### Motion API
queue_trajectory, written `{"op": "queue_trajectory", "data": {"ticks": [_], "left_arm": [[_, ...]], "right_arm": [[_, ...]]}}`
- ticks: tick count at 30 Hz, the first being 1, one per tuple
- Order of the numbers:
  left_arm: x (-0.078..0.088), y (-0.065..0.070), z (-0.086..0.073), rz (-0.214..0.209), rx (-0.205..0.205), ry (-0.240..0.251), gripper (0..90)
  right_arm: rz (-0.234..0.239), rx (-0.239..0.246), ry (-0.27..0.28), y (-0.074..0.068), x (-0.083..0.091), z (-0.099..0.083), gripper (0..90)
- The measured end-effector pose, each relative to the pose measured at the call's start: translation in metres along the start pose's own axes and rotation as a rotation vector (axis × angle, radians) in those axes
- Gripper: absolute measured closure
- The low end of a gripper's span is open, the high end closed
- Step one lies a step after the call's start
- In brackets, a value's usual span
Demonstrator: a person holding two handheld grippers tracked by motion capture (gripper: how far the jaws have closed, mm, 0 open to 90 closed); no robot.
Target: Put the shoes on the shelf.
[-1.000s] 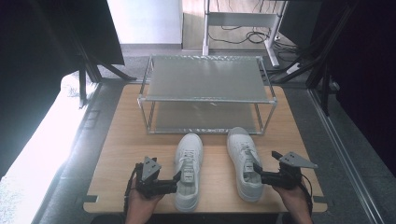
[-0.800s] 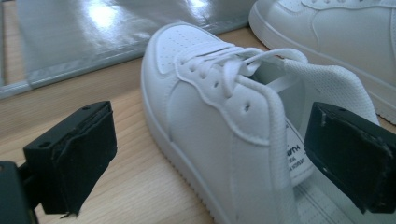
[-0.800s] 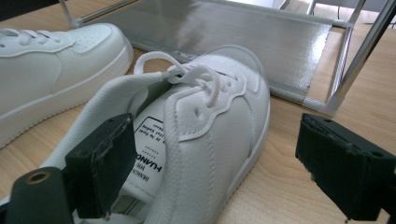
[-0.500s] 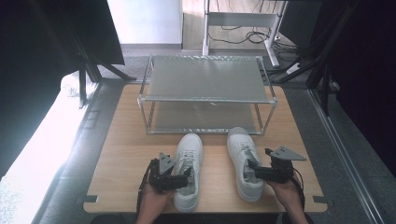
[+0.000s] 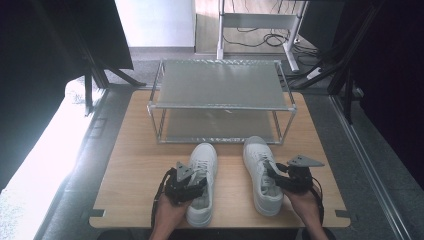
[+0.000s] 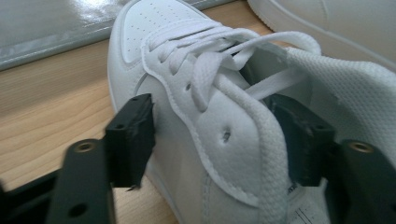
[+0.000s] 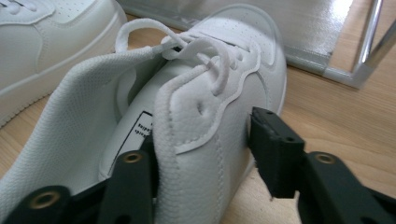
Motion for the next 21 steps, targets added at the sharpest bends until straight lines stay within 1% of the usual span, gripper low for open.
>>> {"op": "queue_trajectory", "data": {"ticks": [1, 3, 5, 7, 9, 12, 15, 16, 17, 18, 19, 21], "left_arm": [[0.001, -0.001, 0.000, 0.000, 0.006, -0.003, 46.9], [0.002, -0.002, -0.001, 0.008, 0.006, -0.007, 52.6], [0.004, -0.005, -0.001, 0.039, -0.004, -0.011, 62.1], [0.006, -0.007, -0.002, 0.055, -0.010, -0.011, 70.1], [0.006, -0.008, -0.003, 0.063, -0.012, -0.017, 74.7], [0.007, -0.009, -0.003, 0.075, -0.027, -0.026, 80.3], [0.007, -0.011, -0.003, 0.063, -0.016, -0.027, 82.3], [0.007, -0.016, -0.003, 0.033, 0.006, -0.024, 82.6], [0.007, -0.018, -0.004, 0.019, 0.020, -0.022, 83.0], [0.007, -0.018, -0.004, 0.019, 0.020, -0.022, 83.2], [0.008, -0.022, -0.005, -0.013, 0.054, -0.017, 83.5], [0.008, -0.025, -0.005, -0.035, 0.078, -0.015, 83.8]], "right_arm": [[-0.004, -0.010, -0.004, 0.000, 0.001, 0.000, 60.9], [-0.010, -0.020, -0.005, 0.000, 0.002, 0.000, 65.5], [-0.037, -0.020, -0.009, 0.000, 0.003, 0.000, 71.4], [-0.060, -0.017, -0.007, 0.001, 0.004, 0.001, 76.6], [-0.060, -0.033, 0.004, 0.003, 0.006, 0.000, 79.4], [-0.060, -0.044, 0.015, 0.004, 0.007, 0.000, 82.1], [-0.047, -0.066, 0.020, 0.006, 0.007, -0.001, 83.3], [-0.039, -0.079, 0.023, 0.007, 0.008, -0.001, 83.4], [-0.031, -0.090, 0.028, 0.008, 0.008, -0.001, 83.5], [-0.031, -0.090, 0.028, 0.008, 0.008, -0.001, 83.5], [-0.013, -0.118, 0.036, 0.010, 0.009, -0.002, 83.7], [0.002, -0.141, 0.043, 0.011, 0.010, -0.002, 83.9]]}}
Point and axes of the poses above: each handheld gripper's, and its own axes: x roughly backward along the jaws, z roughly out of its top, y roughly to its right, the point moved 5 cm from there along -x, roughly forward along the jaws, and after that the axes turned 9 degrees about z, right-handed, at the moved point
